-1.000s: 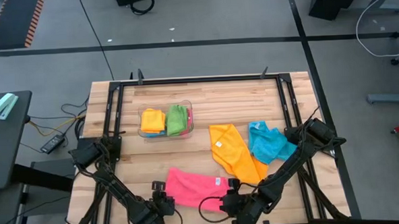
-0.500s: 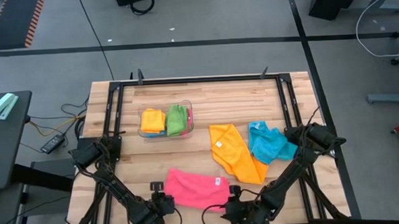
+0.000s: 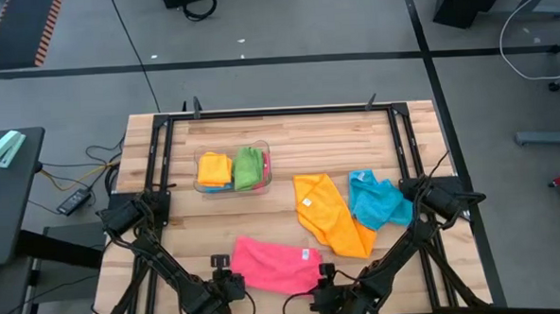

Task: Fold microfiber towels
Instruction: Fold the pink microfiber towel

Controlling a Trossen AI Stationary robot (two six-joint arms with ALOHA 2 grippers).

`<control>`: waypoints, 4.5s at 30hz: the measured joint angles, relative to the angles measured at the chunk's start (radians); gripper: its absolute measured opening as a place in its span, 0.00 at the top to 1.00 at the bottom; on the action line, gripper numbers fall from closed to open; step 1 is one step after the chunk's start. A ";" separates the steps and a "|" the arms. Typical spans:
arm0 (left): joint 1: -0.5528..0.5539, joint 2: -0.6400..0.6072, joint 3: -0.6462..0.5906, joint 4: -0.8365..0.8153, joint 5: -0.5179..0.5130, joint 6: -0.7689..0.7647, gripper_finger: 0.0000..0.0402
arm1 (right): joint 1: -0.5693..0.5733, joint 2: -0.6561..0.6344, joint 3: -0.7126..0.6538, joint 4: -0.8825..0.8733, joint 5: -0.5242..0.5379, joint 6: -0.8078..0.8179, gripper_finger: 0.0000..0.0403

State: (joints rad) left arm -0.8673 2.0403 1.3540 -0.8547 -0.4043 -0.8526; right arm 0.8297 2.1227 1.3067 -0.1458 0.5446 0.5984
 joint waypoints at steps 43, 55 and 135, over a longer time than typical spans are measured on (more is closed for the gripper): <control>-0.030 -0.049 0.040 0.000 0.040 0.127 0.98 | 0.003 -0.078 -0.040 -0.061 -0.153 0.000 0.94; -0.033 0.012 0.040 0.052 0.063 0.078 0.94 | 0.006 -0.075 -0.048 -0.067 -0.198 0.103 0.92; -0.025 -0.096 -0.005 -0.186 -0.070 0.972 0.55 | -0.069 -0.341 -0.256 -0.218 0.149 0.063 0.59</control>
State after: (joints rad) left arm -0.8927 1.9446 1.3495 -1.0408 -0.4746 0.1193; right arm 0.7612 1.7813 1.0512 -0.3635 0.6940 0.6613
